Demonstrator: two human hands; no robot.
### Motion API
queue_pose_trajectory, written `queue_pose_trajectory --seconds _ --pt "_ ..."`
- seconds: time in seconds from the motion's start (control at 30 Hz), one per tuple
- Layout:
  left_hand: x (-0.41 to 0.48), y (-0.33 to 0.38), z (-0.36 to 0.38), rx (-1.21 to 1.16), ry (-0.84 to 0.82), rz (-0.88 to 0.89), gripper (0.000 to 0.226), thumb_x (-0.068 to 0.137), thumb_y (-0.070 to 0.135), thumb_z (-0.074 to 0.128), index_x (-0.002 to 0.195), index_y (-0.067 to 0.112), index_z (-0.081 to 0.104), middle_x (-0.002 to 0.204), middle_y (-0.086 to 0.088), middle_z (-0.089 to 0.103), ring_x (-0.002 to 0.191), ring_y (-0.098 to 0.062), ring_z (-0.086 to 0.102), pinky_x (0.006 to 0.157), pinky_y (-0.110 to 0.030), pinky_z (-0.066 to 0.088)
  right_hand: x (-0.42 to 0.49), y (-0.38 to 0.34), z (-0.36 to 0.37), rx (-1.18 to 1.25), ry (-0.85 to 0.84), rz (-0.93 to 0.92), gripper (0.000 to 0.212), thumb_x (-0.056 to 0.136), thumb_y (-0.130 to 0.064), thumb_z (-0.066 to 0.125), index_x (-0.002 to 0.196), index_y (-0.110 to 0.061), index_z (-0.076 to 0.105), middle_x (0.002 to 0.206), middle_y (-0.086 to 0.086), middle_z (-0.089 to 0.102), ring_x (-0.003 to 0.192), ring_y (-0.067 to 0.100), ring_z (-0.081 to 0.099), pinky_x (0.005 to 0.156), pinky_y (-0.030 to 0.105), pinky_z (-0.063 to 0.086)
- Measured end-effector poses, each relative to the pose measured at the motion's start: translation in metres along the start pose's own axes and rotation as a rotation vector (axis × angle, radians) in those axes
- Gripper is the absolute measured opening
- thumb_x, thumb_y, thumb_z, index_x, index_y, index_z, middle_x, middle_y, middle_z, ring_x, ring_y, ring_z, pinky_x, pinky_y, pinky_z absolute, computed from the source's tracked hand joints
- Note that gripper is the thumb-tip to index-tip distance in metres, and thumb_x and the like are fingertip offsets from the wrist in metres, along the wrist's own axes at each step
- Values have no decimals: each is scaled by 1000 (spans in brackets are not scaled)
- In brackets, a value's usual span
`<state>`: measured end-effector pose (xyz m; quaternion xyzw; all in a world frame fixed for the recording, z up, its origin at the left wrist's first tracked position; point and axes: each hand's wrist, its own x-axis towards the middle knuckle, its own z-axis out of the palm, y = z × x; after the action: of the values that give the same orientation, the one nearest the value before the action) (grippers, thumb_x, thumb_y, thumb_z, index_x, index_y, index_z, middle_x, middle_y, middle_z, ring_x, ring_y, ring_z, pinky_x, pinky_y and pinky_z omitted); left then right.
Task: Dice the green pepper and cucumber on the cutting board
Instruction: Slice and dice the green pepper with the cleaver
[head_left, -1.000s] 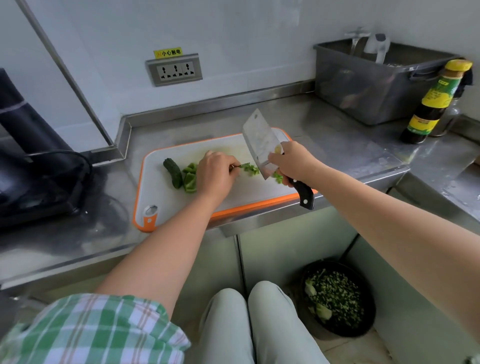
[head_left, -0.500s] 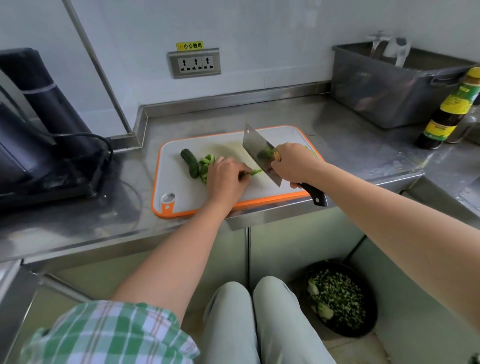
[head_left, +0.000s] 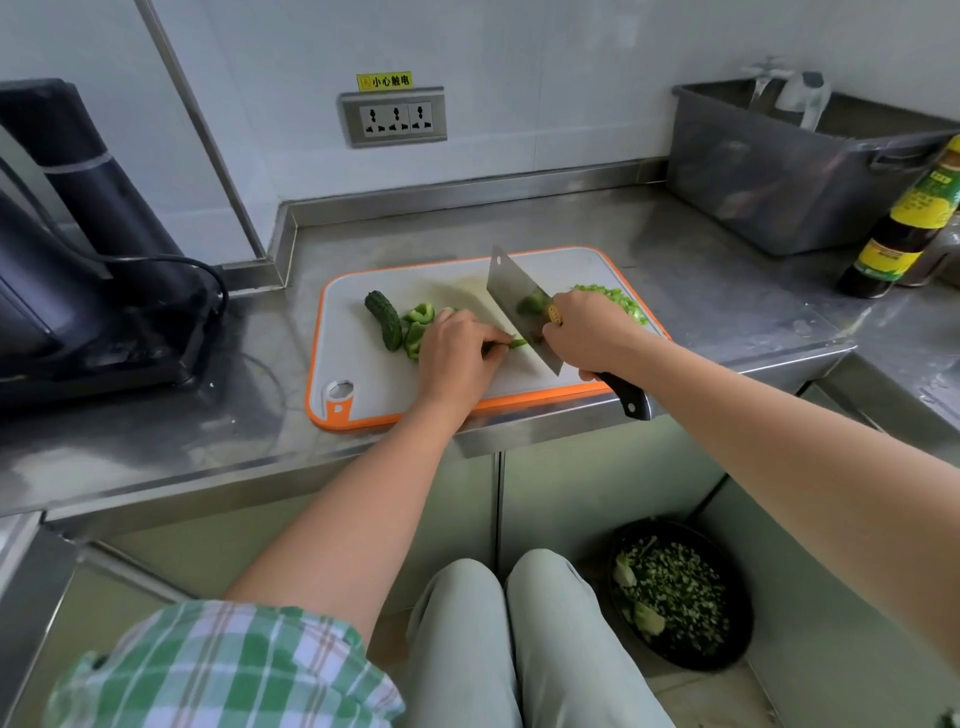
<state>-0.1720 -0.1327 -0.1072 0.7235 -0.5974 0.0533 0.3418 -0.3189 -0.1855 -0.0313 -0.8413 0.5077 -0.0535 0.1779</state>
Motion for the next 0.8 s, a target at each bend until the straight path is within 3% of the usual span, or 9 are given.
queue_pose_trajectory --seconds 0.13,0.3,0.57,0.8 --pt "-1 0 -1 -8 -13 9 14 80 20 72 90 26 79 76 -6 62 80 -30 53 65 -32 39 3 -3 10 11 13 12 6 95 -9 38 96 -6 44 72 6 48 44 20 54 39 25 36" --pt "-1 0 0 -27 -15 -6 13 81 20 72 91 26 78 76 -5 61 80 -29 53 67 -31 39 1 -2 4 28 57 11 14 96 -9 36 83 -7 41 67 8 49 41 19 53 39 24 34" --pt "-1 0 0 -24 -22 3 15 82 20 71 92 27 78 77 -5 60 81 -28 53 67 -33 40 -2 -7 3 2 -24 2 7 93 -4 39 96 -4 45 70 7 49 43 19 54 36 24 36" --pt "-2 1 0 -27 -28 15 15 81 20 70 92 26 78 76 -5 59 79 -29 54 68 -34 43 2 -3 10 53 75 9 10 97 -12 36 91 -7 41 71 8 49 44 20 53 41 27 37"
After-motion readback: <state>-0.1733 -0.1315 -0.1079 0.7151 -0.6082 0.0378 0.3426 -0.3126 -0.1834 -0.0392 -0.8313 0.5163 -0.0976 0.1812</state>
